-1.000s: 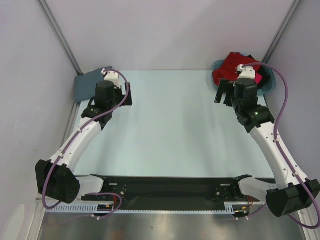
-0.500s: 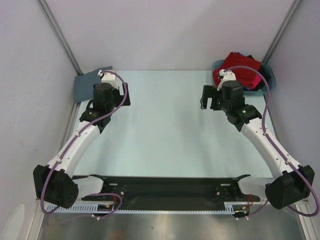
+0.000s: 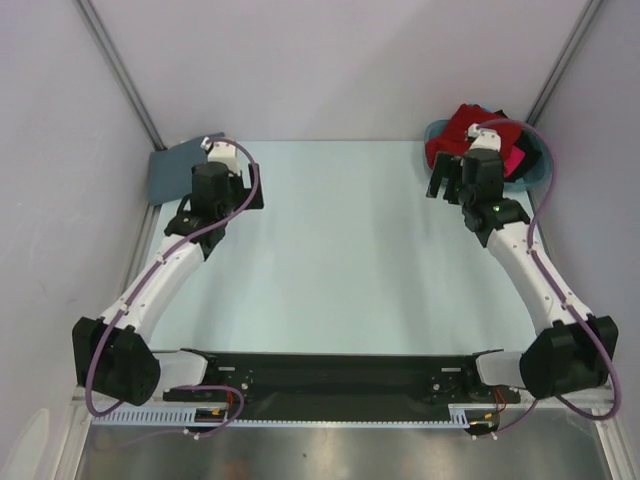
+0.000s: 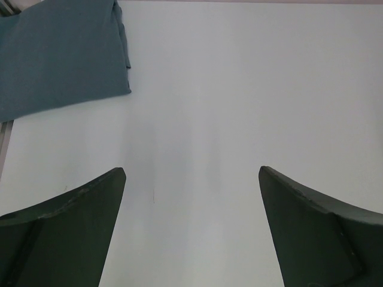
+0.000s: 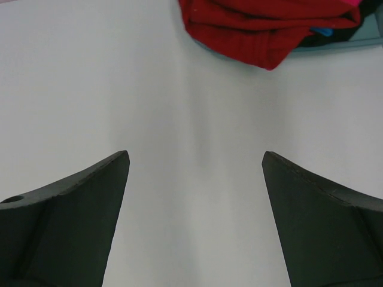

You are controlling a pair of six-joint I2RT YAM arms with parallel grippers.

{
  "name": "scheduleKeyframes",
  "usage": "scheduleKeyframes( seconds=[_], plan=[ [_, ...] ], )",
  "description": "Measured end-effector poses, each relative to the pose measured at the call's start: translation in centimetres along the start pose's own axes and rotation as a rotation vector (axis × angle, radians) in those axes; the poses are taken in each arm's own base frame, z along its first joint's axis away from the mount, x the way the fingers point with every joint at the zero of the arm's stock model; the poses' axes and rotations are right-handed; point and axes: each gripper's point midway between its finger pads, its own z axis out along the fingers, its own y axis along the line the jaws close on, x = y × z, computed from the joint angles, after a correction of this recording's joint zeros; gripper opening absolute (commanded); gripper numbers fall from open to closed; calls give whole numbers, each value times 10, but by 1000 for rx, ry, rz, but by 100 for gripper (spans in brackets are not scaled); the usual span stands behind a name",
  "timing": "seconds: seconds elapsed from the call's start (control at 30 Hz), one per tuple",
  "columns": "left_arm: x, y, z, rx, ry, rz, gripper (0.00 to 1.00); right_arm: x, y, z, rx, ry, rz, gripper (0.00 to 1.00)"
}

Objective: Fold and stack the t-shirts
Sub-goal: Grab the tshirt from the pile

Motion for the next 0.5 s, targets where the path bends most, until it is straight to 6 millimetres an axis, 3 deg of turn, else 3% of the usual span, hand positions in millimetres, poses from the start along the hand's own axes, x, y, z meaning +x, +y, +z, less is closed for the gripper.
scheduleKeyframes(
  seconds=[0.13, 0.3, 0.5],
  plan=[
    [-6, -2, 12, -10, 11, 1, 100, -9, -27, 31, 81, 18, 39, 100],
    [-10, -2, 41, -67, 77, 10, 100, -24, -41, 72, 120, 34, 59, 100],
    [11, -7, 61, -60, 154, 33, 100, -40, -71, 126, 166, 56, 131, 100]
  ],
)
